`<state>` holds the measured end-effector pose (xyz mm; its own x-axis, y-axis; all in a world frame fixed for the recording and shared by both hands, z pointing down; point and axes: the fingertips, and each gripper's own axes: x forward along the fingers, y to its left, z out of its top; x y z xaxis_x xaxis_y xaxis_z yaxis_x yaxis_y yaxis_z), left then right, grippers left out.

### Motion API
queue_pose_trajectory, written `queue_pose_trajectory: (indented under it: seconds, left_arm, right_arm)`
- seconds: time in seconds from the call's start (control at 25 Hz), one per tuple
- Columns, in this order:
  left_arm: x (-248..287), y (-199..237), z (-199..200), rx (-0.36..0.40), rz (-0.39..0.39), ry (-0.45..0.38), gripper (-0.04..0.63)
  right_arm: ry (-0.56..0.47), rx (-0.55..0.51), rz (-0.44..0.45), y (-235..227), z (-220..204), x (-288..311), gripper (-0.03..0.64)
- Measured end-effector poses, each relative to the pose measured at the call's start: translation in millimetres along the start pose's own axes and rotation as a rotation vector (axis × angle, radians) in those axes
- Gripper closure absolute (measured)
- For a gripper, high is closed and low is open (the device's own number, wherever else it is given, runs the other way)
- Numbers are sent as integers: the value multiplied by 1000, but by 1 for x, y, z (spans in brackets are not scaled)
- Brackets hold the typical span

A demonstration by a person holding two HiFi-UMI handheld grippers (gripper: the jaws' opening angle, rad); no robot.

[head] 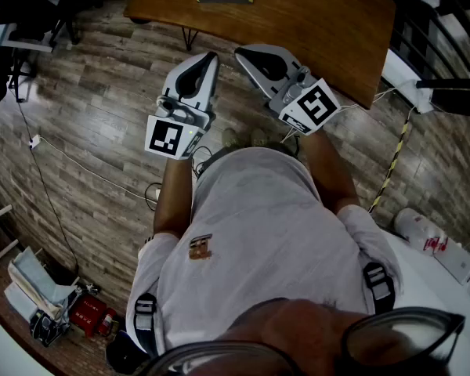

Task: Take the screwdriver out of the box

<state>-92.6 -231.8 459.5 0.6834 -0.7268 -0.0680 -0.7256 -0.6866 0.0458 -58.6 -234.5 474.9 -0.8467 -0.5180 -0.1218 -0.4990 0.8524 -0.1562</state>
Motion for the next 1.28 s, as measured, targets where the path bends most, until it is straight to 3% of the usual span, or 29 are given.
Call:
queue_pose_trajectory:
  seconds: [0.4, 0.88, 1.28]
  left_arm:
    - [-4, -1, 2, 2, 0, -4, 575]
    - [-14, 38, -10, -12, 10, -14, 577]
    - [-42, 73, -9, -5, -26, -34, 575]
  right_arm:
    - [-2, -13, 8, 7, 3, 1, 584]
    - [2, -6, -12, -2, -14, 29, 584]
    - [-2, -33, -48, 18, -23, 63, 584]
